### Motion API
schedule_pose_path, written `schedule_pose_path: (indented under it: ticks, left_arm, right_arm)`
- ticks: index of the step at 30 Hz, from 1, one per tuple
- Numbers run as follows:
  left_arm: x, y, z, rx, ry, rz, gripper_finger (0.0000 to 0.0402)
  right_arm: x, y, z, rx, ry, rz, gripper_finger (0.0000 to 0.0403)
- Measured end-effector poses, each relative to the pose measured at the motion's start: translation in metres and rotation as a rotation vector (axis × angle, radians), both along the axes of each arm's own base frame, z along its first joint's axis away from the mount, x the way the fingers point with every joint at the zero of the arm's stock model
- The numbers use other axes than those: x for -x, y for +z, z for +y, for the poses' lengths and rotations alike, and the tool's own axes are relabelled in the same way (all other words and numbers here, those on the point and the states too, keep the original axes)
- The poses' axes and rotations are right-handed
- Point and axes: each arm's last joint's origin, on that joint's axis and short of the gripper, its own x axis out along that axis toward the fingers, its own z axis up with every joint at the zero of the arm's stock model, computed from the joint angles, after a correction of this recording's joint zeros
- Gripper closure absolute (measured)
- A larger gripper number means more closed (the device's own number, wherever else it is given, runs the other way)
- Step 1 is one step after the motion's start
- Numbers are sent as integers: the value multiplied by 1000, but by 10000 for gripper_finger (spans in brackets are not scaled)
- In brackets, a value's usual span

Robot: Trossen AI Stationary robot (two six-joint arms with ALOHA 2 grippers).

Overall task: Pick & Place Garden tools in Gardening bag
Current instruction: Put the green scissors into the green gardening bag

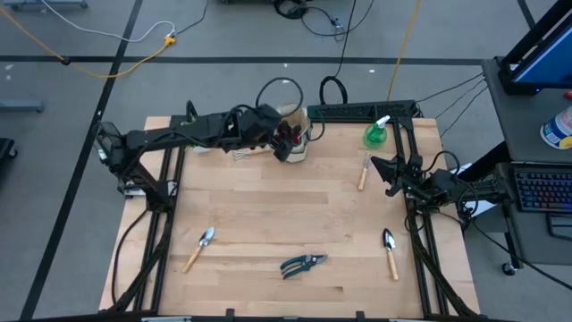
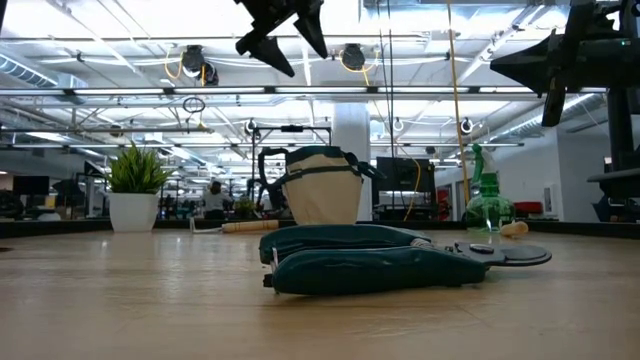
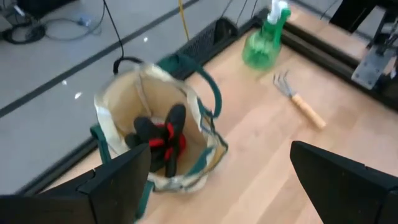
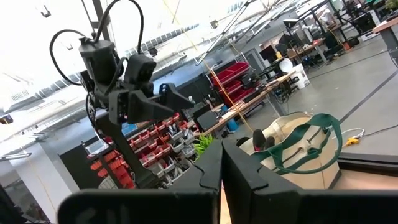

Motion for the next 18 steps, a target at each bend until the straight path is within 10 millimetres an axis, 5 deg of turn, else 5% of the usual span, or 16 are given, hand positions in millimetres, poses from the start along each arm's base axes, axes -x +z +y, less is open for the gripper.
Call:
schedule_pose_path:
  ticks: [18]
  left_arm:
    - [2, -7, -25, 54, -28, 67, 9]
  right_arm:
    - [0, 0, 0, 3, -2, 2, 403]
